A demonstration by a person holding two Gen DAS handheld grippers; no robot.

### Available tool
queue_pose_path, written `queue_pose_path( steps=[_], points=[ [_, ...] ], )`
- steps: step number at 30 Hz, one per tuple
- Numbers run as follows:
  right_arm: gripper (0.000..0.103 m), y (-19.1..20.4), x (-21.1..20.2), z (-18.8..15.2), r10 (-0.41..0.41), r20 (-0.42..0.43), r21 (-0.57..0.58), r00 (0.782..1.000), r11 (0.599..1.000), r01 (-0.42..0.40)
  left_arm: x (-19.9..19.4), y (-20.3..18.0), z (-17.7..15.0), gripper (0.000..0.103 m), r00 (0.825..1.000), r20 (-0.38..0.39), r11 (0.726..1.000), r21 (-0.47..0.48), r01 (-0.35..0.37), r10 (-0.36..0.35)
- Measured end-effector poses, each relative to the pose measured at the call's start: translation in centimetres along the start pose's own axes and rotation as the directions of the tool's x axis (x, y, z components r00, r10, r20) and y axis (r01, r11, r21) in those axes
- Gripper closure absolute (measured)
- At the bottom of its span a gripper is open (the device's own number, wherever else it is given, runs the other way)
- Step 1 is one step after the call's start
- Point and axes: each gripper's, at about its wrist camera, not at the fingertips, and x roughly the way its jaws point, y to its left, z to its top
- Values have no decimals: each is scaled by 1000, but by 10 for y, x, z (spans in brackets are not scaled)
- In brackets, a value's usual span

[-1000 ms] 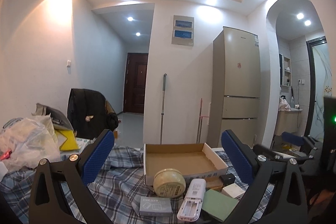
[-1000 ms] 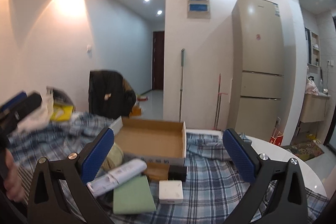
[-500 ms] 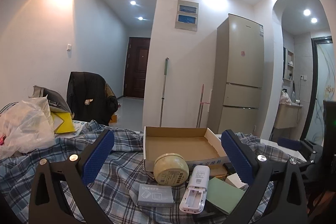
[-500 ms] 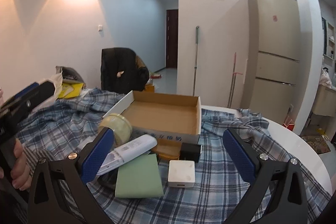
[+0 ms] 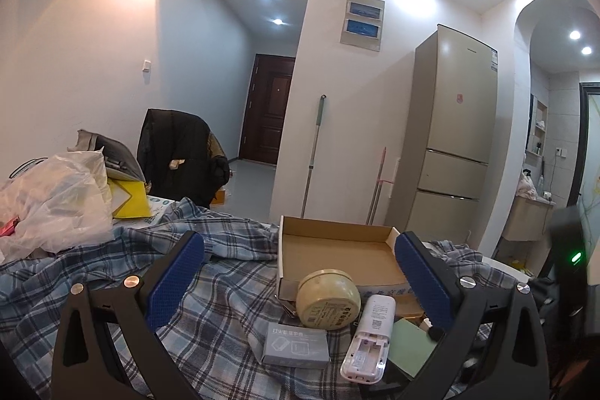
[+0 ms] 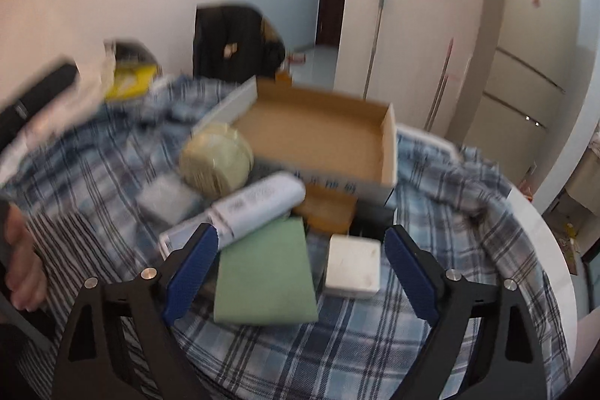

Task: Organize rigid objects
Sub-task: 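Reach the right gripper down and grasp the green card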

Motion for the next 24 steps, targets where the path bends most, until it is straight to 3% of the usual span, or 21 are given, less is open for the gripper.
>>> queue_pose_path(
  steps=[5, 15, 18, 24],
  points=[
    [14, 9, 21, -7, 47, -82, 3, 996, 999, -47, -1, -3, 0, 0, 1000, 1, 1000, 12, -2, 2],
    [14, 19, 47, -14, 31, -186, -39, 982, 998, -39, 0, -3, 1, 0, 1000, -7, 1000, 10, -1, 1],
    [33, 19, 53, -14, 43, -218, -41, 975, 998, -53, 0, -4, 1, 0, 1000, -5, 1000, 14, 0, 0],
    [34, 18, 43, -15, 32, -202, -55, 979, 998, -44, 1, -6, 2, 0, 1000, -13, 1000, 22, 12, -12]
  ],
)
